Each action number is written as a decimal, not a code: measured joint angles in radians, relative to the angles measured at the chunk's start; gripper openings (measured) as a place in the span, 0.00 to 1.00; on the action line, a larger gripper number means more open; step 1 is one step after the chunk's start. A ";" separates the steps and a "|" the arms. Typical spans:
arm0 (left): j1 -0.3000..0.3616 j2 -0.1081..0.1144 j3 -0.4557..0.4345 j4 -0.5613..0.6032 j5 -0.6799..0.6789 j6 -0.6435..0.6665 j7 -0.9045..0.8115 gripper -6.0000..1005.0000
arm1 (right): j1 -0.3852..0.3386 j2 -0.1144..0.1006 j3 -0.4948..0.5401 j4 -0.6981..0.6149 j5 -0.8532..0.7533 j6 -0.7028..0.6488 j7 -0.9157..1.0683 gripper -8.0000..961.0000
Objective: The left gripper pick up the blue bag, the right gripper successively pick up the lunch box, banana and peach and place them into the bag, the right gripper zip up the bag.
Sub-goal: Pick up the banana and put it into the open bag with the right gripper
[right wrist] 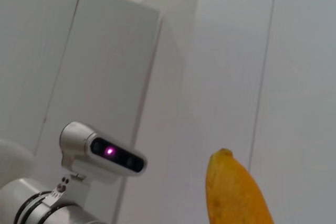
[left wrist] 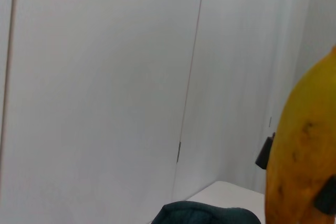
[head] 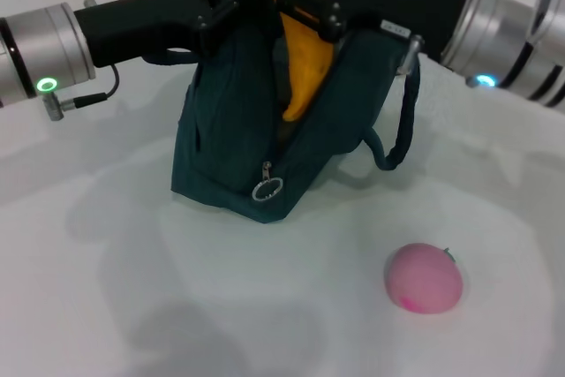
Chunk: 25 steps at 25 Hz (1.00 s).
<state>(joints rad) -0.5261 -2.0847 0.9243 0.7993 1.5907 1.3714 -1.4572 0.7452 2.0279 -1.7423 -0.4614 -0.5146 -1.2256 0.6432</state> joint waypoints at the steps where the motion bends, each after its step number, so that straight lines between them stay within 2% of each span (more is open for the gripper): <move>1: 0.000 0.000 0.000 0.000 0.000 0.000 0.000 0.05 | -0.010 0.000 -0.032 0.002 0.055 0.000 -0.021 0.50; 10: -0.003 0.000 0.003 -0.001 -0.009 -0.003 0.003 0.05 | -0.051 0.000 -0.250 0.028 0.383 0.018 -0.089 0.52; 19: -0.022 0.001 0.000 -0.013 -0.011 -0.013 0.005 0.05 | -0.055 0.000 -0.324 0.029 0.437 0.068 -0.034 0.55; 25: -0.024 0.003 -0.001 -0.014 -0.010 -0.016 0.007 0.05 | -0.065 0.000 -0.330 0.019 0.448 0.069 -0.028 0.57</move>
<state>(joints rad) -0.5497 -2.0816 0.9236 0.7851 1.5811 1.3558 -1.4504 0.6805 2.0278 -2.0724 -0.4423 -0.0663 -1.1562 0.6147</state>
